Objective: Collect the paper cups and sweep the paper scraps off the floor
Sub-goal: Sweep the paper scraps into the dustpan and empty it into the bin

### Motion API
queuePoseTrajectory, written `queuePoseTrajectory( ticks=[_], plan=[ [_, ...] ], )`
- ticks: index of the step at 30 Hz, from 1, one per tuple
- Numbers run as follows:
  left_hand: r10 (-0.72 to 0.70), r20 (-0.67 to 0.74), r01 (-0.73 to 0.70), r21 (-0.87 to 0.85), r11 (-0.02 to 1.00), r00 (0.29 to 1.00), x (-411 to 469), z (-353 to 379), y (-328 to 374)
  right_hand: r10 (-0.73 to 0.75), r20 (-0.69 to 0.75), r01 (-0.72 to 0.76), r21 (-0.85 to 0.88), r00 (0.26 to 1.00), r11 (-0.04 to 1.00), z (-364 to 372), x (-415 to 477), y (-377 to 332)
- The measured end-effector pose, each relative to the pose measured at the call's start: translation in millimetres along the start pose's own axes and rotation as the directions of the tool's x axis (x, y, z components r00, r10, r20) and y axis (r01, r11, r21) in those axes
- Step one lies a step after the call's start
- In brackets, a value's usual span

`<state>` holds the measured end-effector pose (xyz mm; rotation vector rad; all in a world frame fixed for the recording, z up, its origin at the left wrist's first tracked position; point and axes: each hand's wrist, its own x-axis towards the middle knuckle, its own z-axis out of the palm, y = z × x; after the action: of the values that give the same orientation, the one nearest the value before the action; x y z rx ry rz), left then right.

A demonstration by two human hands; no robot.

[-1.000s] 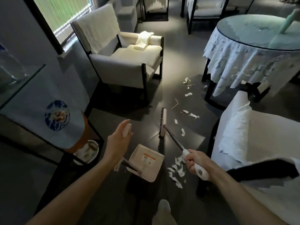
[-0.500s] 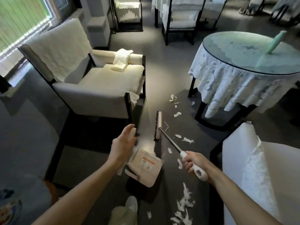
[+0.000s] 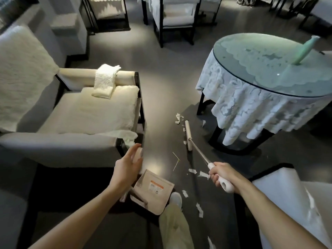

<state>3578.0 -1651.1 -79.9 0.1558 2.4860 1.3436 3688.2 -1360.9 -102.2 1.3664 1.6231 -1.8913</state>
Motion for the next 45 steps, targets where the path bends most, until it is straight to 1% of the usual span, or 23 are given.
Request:
queuePoseTrajectory(
  ticks=[3, 5, 9, 11, 13, 16, 19, 21, 24, 28, 32, 36, 37, 39, 40, 45],
  plan=[
    [-0.028, -0.013, 0.028, 0.004, 1.0, 1.0, 58, 7, 6, 0.017, -0.061, -0.018, -0.014, 0.998, 1.0, -15, 59, -60],
    [-0.022, -0.034, 0.023, 0.027, 0.999, 0.999, 95, 10, 13, 0.034, -0.074, -0.038, -0.061, 0.997, 0.997, -27, 95, -97],
    [-0.03, -0.064, 0.033, 0.043, 0.999, 0.997, 161, 17, 26, 0.045, -0.135, -0.079, -0.258, 0.99, 0.963, -49, 160, -168],
    [-0.037, -0.075, 0.04, 0.047, 0.998, 0.997, 182, 21, 29, 0.035, -0.155, -0.084, -0.324, 0.987, 0.942, -56, 189, -198],
    [-0.039, -0.055, 0.042, 0.064, 0.997, 0.998, 196, 28, 28, 0.033, -0.171, -0.097, -0.379, 0.985, 0.92, -64, 219, -221],
    [-0.057, -0.026, 0.058, 0.072, 0.996, 0.998, 213, 40, 24, -0.029, -0.201, -0.073, -0.48, 0.979, 0.874, -75, 266, -238],
    [-0.036, -0.035, 0.04, 0.115, 0.993, 0.999, 229, 54, 20, -0.09, -0.234, -0.067, -0.586, 0.968, 0.808, -86, 309, -233],
    [-0.014, -0.024, 0.017, 0.13, 0.991, 1.0, 240, 63, 21, -0.081, -0.235, -0.081, -0.606, 0.969, 0.791, -92, 333, -223],
    [0.002, -0.021, 0.0, 0.12, 0.993, 1.0, 260, 69, 22, -0.038, -0.175, -0.087, -0.653, 0.984, 0.752, -89, 356, -208],
    [0.012, -0.014, -0.01, 0.125, 0.992, 1.0, 265, 65, 23, -0.001, -0.113, -0.074, -0.658, 0.994, 0.749, -74, 338, -188],
    [-0.025, 0.043, 0.019, 0.137, 0.99, 0.999, 254, 70, 28, 0.076, -0.059, -0.096, -0.685, 0.995, 0.722, -65, 281, -176],
    [-0.003, 0.066, -0.008, 0.17, 0.985, 0.998, 244, 77, 37, 0.17, -0.025, -0.14, -0.694, 0.985, 0.707, -49, 217, -164],
    [0.005, 0.065, -0.016, 0.17, 0.985, 0.998, 241, 78, 38, 0.202, -0.025, -0.17, -0.651, 0.979, 0.74, -44, 204, -160],
    [0.008, 0.074, -0.021, 0.171, 0.985, 0.997, 236, 78, 38, 0.26, -0.033, -0.242, -0.494, 0.965, 0.835, -41, 181, -158],
    [0.012, 0.084, -0.027, 0.184, 0.983, 0.996, 234, 78, 37, 0.273, -0.033, -0.26, -0.434, 0.961, 0.863, -42, 172, -160],
    [0.04, 0.147, -0.07, 0.206, 0.976, 0.988, 215, 74, 37, 0.275, 0.027, -0.254, -0.309, 0.961, 0.916, -56, 147, -188]
  ],
)
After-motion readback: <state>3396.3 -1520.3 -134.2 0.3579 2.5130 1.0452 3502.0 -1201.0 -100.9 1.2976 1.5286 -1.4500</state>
